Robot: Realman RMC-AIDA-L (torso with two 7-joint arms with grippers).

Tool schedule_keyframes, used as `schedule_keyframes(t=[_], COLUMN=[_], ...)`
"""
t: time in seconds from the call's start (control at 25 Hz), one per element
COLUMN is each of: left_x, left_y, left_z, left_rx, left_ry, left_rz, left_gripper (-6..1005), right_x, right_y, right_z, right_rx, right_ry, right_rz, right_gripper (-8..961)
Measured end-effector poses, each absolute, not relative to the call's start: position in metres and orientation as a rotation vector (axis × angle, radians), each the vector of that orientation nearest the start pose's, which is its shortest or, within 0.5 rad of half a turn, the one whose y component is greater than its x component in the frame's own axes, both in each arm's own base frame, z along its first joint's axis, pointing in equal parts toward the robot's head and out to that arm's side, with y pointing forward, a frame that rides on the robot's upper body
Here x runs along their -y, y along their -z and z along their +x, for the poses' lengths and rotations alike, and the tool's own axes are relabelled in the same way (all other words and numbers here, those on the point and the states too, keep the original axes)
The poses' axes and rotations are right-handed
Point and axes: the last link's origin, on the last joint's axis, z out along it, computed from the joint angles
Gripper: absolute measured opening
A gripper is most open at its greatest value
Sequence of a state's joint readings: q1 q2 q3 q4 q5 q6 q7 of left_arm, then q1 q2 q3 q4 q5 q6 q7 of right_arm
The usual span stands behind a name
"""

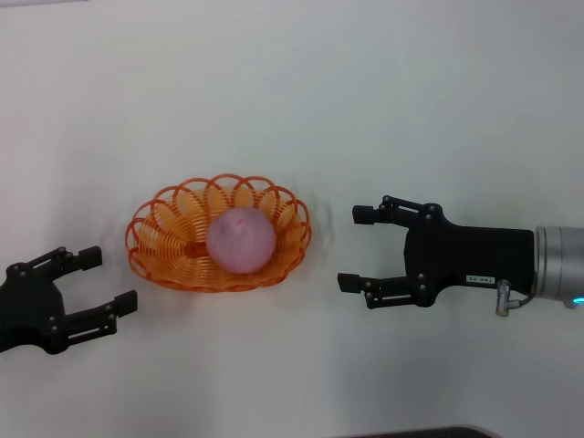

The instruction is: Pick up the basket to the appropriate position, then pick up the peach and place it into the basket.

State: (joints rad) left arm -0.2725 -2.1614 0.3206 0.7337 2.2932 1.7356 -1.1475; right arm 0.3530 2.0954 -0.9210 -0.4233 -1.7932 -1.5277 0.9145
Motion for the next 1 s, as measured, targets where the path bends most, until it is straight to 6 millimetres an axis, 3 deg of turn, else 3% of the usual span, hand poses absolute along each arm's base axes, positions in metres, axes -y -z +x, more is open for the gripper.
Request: schedule_keyframes(t=[1.0], left_x=[-0.2199], left_y=[-0.0064], left_z=[-0.3471], left_rx=[0.782], left_ry=[0.632], left_rz=[-2.569], left_gripper=[858], right_x=[-0.2558], right_y=[0.06], right_z=[0.2929], right_rx=[-0.402], right_ry=[-0.769], right_rz=[-2.774], right_gripper=[956])
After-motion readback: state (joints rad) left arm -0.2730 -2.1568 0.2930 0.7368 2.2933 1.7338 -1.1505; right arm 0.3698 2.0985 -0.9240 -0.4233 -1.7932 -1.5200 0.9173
